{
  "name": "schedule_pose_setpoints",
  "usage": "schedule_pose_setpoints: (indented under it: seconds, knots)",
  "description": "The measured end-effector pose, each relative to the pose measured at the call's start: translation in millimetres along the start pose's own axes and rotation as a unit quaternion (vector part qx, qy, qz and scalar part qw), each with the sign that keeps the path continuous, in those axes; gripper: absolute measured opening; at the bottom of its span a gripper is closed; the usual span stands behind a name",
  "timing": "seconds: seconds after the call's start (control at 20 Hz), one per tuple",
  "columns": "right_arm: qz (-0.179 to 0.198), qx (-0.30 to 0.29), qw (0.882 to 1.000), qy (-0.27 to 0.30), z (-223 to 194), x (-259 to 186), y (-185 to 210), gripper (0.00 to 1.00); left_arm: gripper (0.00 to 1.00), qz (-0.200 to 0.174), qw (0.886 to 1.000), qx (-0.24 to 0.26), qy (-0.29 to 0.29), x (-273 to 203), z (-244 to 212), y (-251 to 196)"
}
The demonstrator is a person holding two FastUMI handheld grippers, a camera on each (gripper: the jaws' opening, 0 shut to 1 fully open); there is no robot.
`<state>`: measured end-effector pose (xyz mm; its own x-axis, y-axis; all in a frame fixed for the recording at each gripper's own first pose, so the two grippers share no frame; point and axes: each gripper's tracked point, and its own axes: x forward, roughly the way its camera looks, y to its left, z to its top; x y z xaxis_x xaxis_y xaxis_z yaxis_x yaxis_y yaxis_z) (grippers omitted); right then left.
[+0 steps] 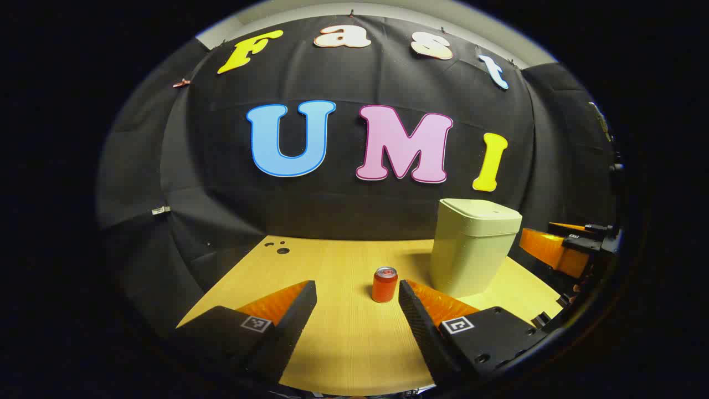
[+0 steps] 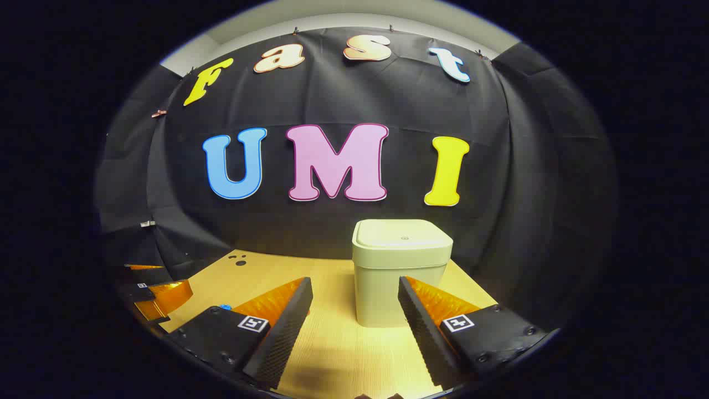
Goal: Press the lid of the desktop garbage bin to open it, pick up the crumpled paper on the desktop and throw it into the bin, then pick up the pop can on the desktop and drop it into the bin, and finally close the garbage bin lid.
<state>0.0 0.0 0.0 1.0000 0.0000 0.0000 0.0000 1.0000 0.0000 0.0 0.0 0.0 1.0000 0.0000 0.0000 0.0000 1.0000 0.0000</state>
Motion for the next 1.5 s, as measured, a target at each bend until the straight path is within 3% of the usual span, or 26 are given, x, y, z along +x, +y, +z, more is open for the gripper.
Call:
schedule_pose_setpoints:
  seconds: [0.85, 1.3, 1.35, 1.45, 1.5]
  knots:
    - [-0.011, 0.006, 1.0, 0.024, -17, 9, -21, 0.98, 0.96, -0.022, 1.0, 0.007, 0.018, 23, -13, -23]
    - [0.022, -0.017, 0.999, 0.044, -29, 14, 3, 0.97, 0.96, -0.017, 1.0, 0.012, 0.016, 23, -14, -20]
    - [0.026, -0.02, 0.998, 0.045, -30, 14, 4, 0.93, 0.96, -0.016, 1.0, 0.011, 0.016, 23, -16, -19]
    - [0.036, -0.023, 0.998, 0.051, -32, 15, 10, 0.69, 0.96, -0.008, 1.0, 0.008, 0.019, 24, -17, -15]
    - [0.037, -0.026, 0.997, 0.056, -35, 14, 9, 0.63, 0.96, -0.004, 1.0, 0.006, 0.019, 24, -18, -12]
